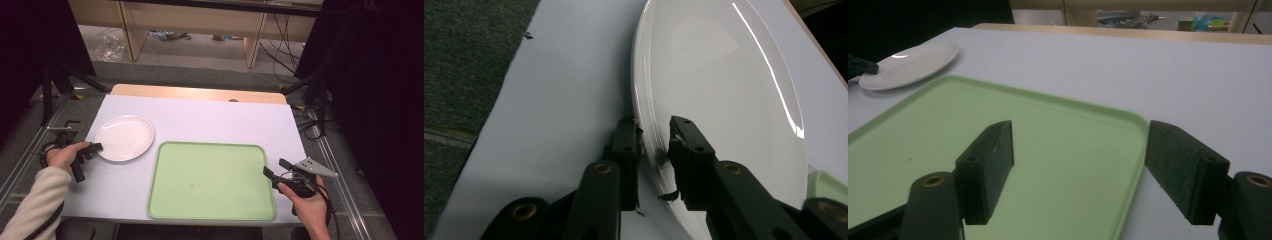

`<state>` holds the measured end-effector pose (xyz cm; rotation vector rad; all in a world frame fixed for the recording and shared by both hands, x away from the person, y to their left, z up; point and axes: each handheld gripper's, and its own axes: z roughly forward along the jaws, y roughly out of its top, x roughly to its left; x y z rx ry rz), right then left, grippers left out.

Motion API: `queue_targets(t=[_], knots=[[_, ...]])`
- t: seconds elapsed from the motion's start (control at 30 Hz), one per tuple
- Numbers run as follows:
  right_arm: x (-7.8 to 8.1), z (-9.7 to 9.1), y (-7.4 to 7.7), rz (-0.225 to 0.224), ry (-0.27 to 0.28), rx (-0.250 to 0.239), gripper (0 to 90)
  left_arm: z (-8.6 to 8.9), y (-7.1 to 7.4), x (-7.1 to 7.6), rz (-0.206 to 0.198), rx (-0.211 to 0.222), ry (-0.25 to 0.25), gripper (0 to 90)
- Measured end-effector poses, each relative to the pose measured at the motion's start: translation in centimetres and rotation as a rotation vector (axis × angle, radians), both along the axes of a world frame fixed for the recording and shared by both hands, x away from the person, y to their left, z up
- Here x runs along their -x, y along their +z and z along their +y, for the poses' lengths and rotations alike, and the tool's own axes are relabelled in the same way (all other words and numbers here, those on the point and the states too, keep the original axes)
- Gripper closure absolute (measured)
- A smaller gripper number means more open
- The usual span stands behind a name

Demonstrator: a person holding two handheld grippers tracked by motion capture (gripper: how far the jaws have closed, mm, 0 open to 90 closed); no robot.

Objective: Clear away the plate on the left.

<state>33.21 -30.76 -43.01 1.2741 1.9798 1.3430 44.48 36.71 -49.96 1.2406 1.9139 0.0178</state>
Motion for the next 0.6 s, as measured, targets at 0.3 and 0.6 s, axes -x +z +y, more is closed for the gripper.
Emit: queue_targets(t=[0.3, 0.6], knots=[[-0.2, 0.2, -0.2, -0.010, 0.004, -0.029, 28.7, 0.8, -0.3, 0.2, -0.019, 0.080, 0.012, 78.6], [-0.1, 0.2, -0.1, -0.006, 0.005, -0.032, 28.9, 0.6, 1.5, 0.5, -0.163, 0.143, -0.005, 87.0]])
